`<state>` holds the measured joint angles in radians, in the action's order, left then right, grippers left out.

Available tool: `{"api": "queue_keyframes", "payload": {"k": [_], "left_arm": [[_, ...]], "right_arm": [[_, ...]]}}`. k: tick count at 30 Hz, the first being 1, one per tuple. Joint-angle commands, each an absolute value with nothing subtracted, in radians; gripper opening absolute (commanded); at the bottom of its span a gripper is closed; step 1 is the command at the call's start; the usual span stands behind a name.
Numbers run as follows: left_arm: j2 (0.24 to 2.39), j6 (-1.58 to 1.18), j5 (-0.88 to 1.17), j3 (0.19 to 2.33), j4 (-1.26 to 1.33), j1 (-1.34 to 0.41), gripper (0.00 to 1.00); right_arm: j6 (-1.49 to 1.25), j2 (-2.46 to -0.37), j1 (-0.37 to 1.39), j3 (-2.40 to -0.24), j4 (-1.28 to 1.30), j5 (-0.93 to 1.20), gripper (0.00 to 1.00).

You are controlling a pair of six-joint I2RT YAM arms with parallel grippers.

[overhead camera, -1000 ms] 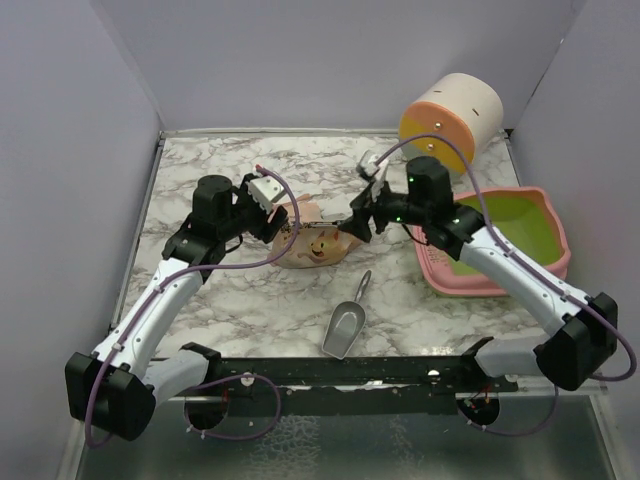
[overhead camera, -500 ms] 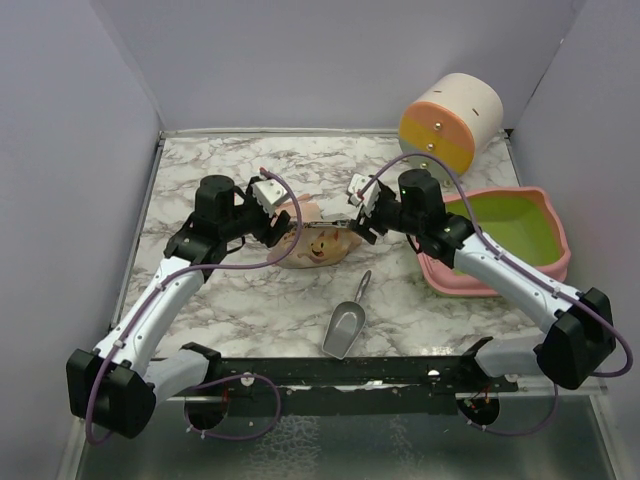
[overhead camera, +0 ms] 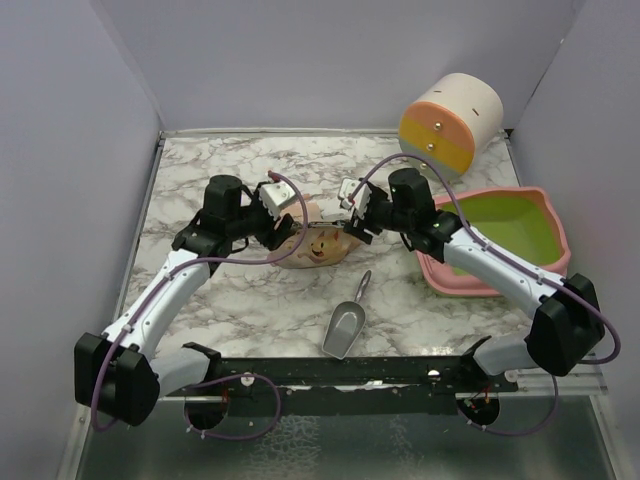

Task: Fill the litter box with clean litter

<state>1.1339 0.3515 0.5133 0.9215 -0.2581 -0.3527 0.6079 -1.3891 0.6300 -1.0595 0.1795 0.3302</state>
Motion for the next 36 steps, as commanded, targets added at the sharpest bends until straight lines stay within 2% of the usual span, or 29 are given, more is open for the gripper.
{"api": "queue_keyframes", "payload": {"k": [1, 5, 10, 12, 18, 20, 23, 27, 28, 36], "left_arm": [[1.172, 0.369, 0.537, 0.906, -0.252, -0.358, 0.58], [1.186, 0.361, 0.531, 0.906, -0.245, -0.360, 0.44], [1.196, 0.349, 0.515, 0.911, -0.234, -0.360, 0.13], [1.192, 0.347, 0.514, 0.911, -0.229, -0.360, 0.05], [1.177, 0.342, 0.512, 0.904, -0.216, -0.360, 0.04], [1.180, 0.341, 0.517, 0.904, -0.212, -0.361, 0.04], [1.184, 0.340, 0.518, 0.905, -0.212, -0.361, 0.03], [1.183, 0.336, 0.507, 0.902, -0.205, -0.360, 0.04], [1.181, 0.335, 0.504, 0.901, -0.204, -0.361, 0.04], [1.178, 0.320, 0.493, 0.898, -0.187, -0.360, 0.05]], "right_arm": [[0.608, -1.411, 0.630, -1.087, 0.160, 0.379, 0.67], [0.597, -1.407, 0.630, -1.077, 0.151, 0.395, 0.67], [0.589, -1.432, 0.630, -1.090, 0.152, 0.422, 0.67], [0.589, -1.449, 0.630, -1.103, 0.161, 0.427, 0.67], [0.588, -1.475, 0.632, -1.114, 0.149, 0.440, 0.67], [0.587, -1.491, 0.632, -1.124, 0.155, 0.445, 0.63], [0.580, -1.502, 0.632, -1.130, 0.152, 0.445, 0.47], [0.566, -1.507, 0.632, -1.145, 0.160, 0.442, 0.09], [0.563, -1.508, 0.632, -1.152, 0.167, 0.435, 0.02], [0.511, -1.457, 0.632, -1.168, 0.180, 0.381, 0.01]]}}
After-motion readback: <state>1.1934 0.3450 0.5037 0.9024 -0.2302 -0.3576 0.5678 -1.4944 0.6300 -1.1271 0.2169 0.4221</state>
